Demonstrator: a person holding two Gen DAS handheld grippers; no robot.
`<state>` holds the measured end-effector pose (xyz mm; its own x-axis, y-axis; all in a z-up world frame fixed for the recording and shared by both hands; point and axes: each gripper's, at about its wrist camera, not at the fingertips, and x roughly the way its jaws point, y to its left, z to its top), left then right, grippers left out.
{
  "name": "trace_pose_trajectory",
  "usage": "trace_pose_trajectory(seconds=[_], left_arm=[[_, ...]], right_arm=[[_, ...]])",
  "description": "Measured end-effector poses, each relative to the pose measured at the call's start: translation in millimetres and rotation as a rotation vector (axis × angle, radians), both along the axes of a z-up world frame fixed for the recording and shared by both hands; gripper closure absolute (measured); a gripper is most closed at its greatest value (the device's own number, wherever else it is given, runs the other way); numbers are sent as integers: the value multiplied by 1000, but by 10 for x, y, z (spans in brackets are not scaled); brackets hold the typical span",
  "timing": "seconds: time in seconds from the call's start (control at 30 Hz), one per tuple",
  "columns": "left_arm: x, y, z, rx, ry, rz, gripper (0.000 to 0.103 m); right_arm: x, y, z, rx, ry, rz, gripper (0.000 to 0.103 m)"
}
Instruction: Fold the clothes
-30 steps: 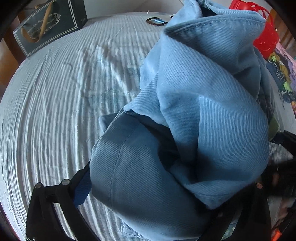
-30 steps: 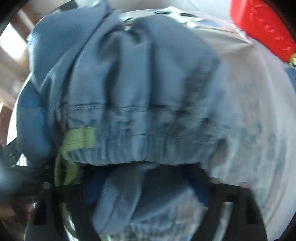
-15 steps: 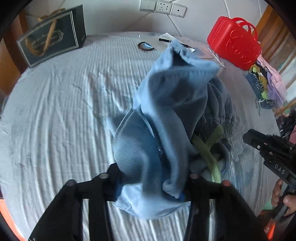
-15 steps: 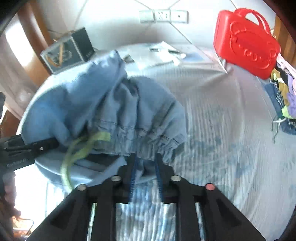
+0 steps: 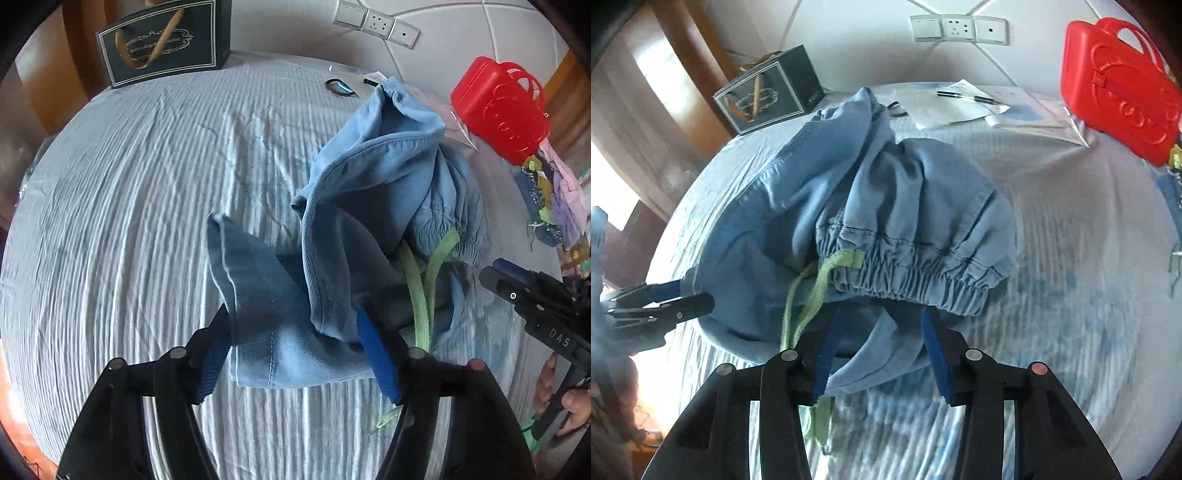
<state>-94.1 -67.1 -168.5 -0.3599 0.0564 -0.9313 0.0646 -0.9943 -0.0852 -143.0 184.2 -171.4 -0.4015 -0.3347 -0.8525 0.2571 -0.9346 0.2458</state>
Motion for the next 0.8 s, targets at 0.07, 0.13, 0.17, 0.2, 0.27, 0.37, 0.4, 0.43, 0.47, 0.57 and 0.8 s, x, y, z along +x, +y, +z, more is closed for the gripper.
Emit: trace_pose_trajectory(seconds=[0.07, 0.13, 0.17, 0.2, 0.27, 0.37, 0.4, 0.43, 0.47, 0.57, 0.8], left_arm=[[13, 33, -46, -21, -9, -14, 36], [-12, 32, -135, -26, -20, -32, 36], [-30, 25, -186, -26, -25, -38, 36], [-49, 17, -236, -25, -31, -45, 36], [-85, 3, -337, -25, -41, -59, 36], [-139, -30, -474, -20, -58, -75, 42], [-157, -55, -510, -14, -64, -77, 61], [-176, -81, -536, -6, -69, -76, 72], [-194, -108, -547, 2, -76, -72, 75], [-246, -169, -447, 1, -53, -70, 87], [-325, -655, 473, -70, 145, -5, 89]], right_arm=[[14, -13, -3, 7, 2, 6, 55], [28, -20, -8, 3, 3, -5, 48], [36, -21, -10, -6, 3, -18, 45], [31, -32, -12, -14, 2, -27, 40], [-2, -78, -20, -23, 6, -42, 34], [-106, -217, -80, -1, 22, -53, 32], [-151, -276, -113, 8, 26, -51, 31], [-196, -334, -146, 16, 30, -49, 31], [-241, -394, -193, 35, 33, -47, 31], [-367, -556, -405, 148, 18, -43, 59], [-119, 209, 354, 220, 239, -253, 85]])
